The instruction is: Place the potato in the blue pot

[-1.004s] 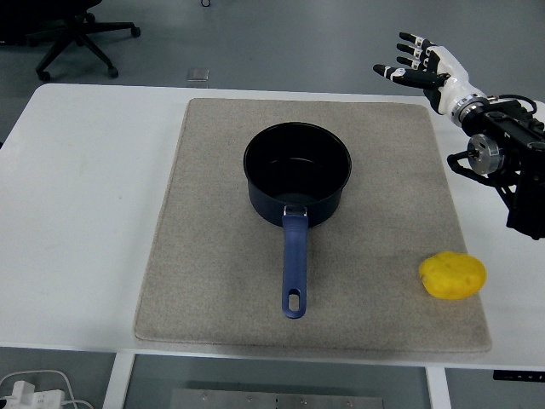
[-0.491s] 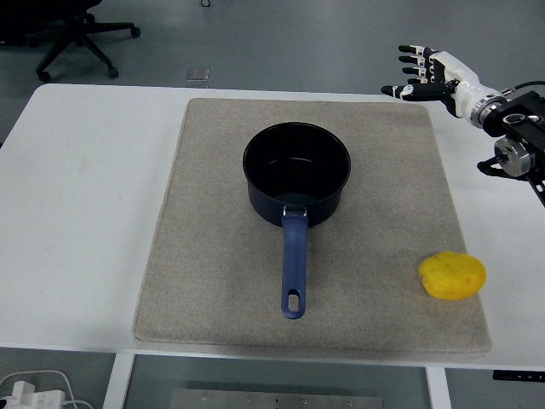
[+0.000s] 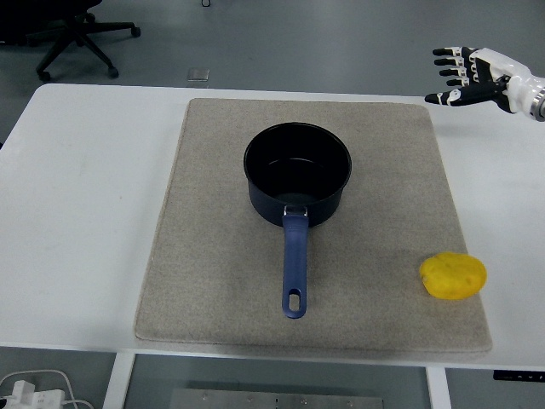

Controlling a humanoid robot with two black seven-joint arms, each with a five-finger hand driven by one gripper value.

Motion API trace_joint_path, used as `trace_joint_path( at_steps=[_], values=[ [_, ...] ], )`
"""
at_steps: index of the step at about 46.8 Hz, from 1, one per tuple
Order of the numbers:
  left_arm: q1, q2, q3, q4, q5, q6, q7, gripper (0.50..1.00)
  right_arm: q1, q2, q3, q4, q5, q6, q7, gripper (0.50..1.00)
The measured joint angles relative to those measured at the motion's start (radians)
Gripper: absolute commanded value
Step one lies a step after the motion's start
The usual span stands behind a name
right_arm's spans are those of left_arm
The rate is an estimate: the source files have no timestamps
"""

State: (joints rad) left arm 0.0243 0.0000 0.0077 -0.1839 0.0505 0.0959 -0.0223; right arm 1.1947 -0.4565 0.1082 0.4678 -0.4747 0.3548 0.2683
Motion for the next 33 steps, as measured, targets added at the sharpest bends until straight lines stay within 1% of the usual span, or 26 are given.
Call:
trace_joint_path(
  at_steps=[6,14,17,24,33],
  values=[
    [0.0,0.0,0.0,0.0,0.0,0.0,0.001,0.996,-0.007,-0.091,0.0,0.097,-0.028,0.021,0.021,0.932],
    [-0.001,0.0,0.0,0.0,0.0,0.001,0.001,0.996,-0.021,-0.203,0.0,0.233,-0.057,0.023,0.044,0.932],
    [0.0,0.0,0.0,0.0,0.0,0.001,0.001,0.996,-0.026,-0.24,0.0,0.275,-0.071,0.024,0.062,0.932],
    [-0.001,0.0,0.0,0.0,0.001,0.001,0.001,0.996,-0.049,-0.314,0.001,0.352,-0.109,0.043,0.096,0.932],
    [-0.002,0.0,0.001,0.0,0.001,0.001,0.0,0.996,-0.093,-0.393,0.003,0.44,-0.141,0.046,0.144,0.932]
  ],
)
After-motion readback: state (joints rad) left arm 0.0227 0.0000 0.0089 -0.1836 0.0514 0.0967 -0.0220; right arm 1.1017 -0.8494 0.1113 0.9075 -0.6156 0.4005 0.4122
